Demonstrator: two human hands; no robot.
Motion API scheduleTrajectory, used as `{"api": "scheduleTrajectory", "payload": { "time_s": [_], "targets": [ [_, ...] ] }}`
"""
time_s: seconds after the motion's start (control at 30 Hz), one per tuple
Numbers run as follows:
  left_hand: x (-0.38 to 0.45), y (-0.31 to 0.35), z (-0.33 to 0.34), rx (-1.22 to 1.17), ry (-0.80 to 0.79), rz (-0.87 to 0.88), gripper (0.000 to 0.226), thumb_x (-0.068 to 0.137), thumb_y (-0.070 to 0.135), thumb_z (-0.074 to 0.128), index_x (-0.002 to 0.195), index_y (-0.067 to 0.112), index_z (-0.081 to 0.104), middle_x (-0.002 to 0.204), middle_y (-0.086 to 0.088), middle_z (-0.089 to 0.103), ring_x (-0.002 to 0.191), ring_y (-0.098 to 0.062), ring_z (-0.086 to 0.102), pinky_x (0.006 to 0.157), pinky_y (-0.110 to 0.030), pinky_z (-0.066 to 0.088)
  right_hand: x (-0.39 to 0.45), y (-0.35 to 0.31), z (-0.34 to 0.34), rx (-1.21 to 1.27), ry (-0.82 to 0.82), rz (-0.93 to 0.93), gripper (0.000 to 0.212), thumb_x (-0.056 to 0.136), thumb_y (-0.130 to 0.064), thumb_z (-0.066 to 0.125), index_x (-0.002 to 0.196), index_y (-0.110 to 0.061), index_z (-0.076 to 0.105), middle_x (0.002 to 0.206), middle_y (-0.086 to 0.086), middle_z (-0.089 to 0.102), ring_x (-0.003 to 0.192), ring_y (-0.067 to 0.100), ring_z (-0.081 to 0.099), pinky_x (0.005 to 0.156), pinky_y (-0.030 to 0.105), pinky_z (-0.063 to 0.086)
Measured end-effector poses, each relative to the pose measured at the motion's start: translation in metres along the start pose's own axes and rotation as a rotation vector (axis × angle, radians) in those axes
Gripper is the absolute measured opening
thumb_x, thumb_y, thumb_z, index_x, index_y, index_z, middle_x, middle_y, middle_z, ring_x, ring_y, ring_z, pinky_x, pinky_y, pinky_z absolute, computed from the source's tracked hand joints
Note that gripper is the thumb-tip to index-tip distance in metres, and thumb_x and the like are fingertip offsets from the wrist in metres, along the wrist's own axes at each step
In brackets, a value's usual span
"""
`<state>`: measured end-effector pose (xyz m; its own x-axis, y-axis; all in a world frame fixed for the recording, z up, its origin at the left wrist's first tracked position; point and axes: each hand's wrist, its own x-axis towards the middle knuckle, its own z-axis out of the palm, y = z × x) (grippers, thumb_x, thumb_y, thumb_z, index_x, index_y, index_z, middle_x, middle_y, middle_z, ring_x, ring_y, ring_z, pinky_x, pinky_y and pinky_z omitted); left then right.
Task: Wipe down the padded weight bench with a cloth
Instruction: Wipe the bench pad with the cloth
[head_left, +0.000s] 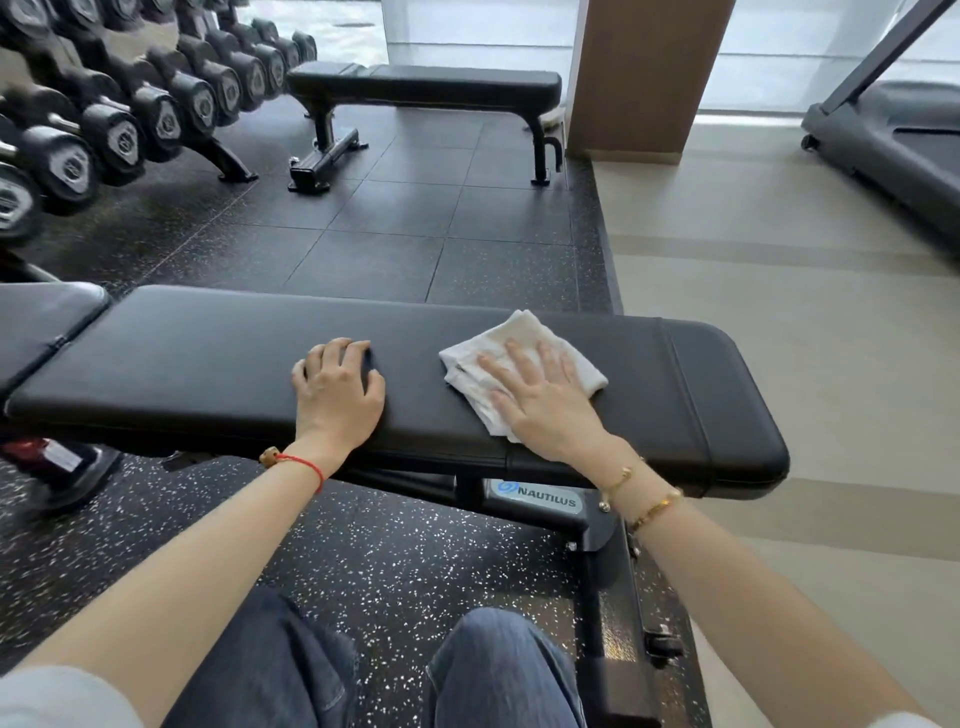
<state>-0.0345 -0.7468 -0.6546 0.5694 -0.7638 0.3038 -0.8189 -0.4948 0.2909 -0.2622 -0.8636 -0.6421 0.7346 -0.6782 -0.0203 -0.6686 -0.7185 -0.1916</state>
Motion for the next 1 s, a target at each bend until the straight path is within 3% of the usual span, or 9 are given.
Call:
{"api": "scheduleTrajectory", "payload": {
  "time_s": [0.27, 0.47, 0.73, 1.0],
  "targets": [
    [0.001, -0.001, 0.006, -0.059, 0.083, -0.023, 0.038, 0.088, 0.026, 0.052, 0.125, 0.017, 0.059, 0.133, -0.004, 0.056, 0.130, -0.026, 0.043, 0.113, -0.049, 0.024, 0.062, 0.029, -0.012, 0.006, -0.011, 0.252, 0.052, 0.104, -0.044, 0.017, 0.154, -0.045, 0.007, 0.166, -0.001, 0.001, 0.150, 0.033, -0.007, 0.119, 0.053, -0.009],
    [0.003, -0.002, 0.008, -0.048, 0.102, -0.038, 0.045, 0.083, 0.034, 0.043, 0.122, 0.020, 0.061, 0.131, -0.001, 0.057, 0.128, -0.024, 0.044, 0.112, -0.048, 0.025, 0.105, -0.032, 0.001, -0.028, -0.046, 0.101, 0.053, 0.103, -0.048, 0.016, 0.155, -0.041, 0.009, 0.166, -0.002, 0.001, 0.149, 0.037, -0.009, 0.117, 0.057, -0.008],
    [0.002, -0.005, 0.008, -0.050, 0.097, -0.035, 0.038, 0.089, 0.026, 0.052, 0.125, 0.020, 0.060, 0.134, -0.001, 0.057, 0.129, -0.022, 0.044, 0.114, -0.047, 0.025, 0.045, -0.047, 0.012, -0.062, -0.001, -0.100, 0.053, 0.104, -0.045, 0.019, 0.155, -0.044, 0.005, 0.166, -0.002, 0.003, 0.151, 0.033, -0.004, 0.120, 0.050, -0.007],
    [0.001, -0.003, 0.008, -0.049, 0.080, -0.035, 0.040, 0.090, 0.025, 0.051, 0.128, 0.018, 0.058, 0.137, -0.002, 0.054, 0.132, -0.024, 0.041, 0.116, -0.048, 0.022, 0.064, 0.011, -0.006, -0.012, -0.006, 0.159, 0.051, 0.104, -0.044, 0.019, 0.154, -0.046, 0.008, 0.166, -0.002, 0.002, 0.151, 0.032, -0.002, 0.121, 0.048, -0.006]
  ]
}}
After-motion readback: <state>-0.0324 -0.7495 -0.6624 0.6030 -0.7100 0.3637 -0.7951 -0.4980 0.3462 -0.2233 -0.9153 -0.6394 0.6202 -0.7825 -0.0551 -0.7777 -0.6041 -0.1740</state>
